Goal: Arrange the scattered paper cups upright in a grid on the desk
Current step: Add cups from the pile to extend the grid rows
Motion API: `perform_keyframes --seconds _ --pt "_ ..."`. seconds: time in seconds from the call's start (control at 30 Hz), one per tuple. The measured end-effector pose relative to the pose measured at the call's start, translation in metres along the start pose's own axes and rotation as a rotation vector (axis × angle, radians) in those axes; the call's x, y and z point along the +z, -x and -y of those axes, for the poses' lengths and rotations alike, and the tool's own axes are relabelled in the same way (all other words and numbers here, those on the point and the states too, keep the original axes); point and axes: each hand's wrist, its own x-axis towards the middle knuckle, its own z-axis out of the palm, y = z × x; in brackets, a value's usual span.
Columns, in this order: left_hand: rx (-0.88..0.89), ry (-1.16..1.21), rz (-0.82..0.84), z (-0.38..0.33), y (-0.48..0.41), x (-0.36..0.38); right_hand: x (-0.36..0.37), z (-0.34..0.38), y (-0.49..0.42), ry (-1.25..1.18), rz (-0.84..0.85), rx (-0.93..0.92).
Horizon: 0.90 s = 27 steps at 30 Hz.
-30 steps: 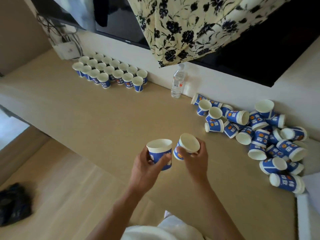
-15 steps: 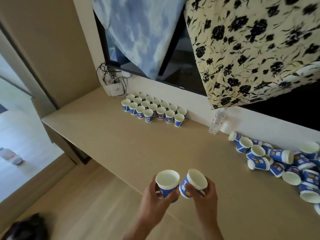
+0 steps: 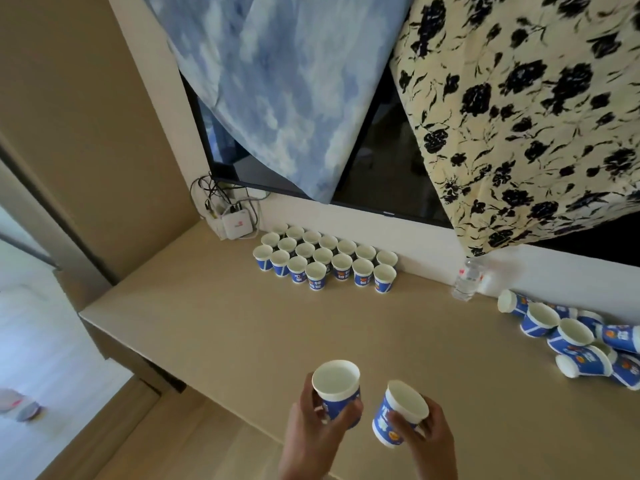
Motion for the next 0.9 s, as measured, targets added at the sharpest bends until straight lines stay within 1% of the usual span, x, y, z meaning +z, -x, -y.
perform_keyframes --seconds 0.13,0.23,0.4,0.5,0.67,0.8,0.9 --pt "0.026 -0.073 0.03 -0.01 -0.044 -0.037 0.043 -0.016 -0.025 -0.026 0.021 0.025" --pt "0.024 -0.109 0.007 -0.012 -0.076 -0.069 0.082 -0.019 -0.044 -0.019 0.006 0.022" --pt "-0.04 -0.125 -0.042 0.005 -0.129 -0.103 0.137 -0.011 -0.075 0.054 0.058 -0.02" --pt "-0.072 -0.117 0.006 0.012 -0.159 -0.112 0.168 0.0 -0.09 0.064 0.043 -0.037" --pt "-0.121 -0.142 0.121 0.029 -0.206 -0.115 0.205 -0.002 -0.116 0.071 -0.048 -0.012" --pt "-0.144 -0.171 0.25 0.036 -0.245 -0.123 0.23 -0.003 -0.138 0.123 -0.183 0.004" --pt "-0.163 -0.171 0.278 0.036 -0.27 -0.126 0.246 -0.004 -0.165 0.17 -0.248 0.01"
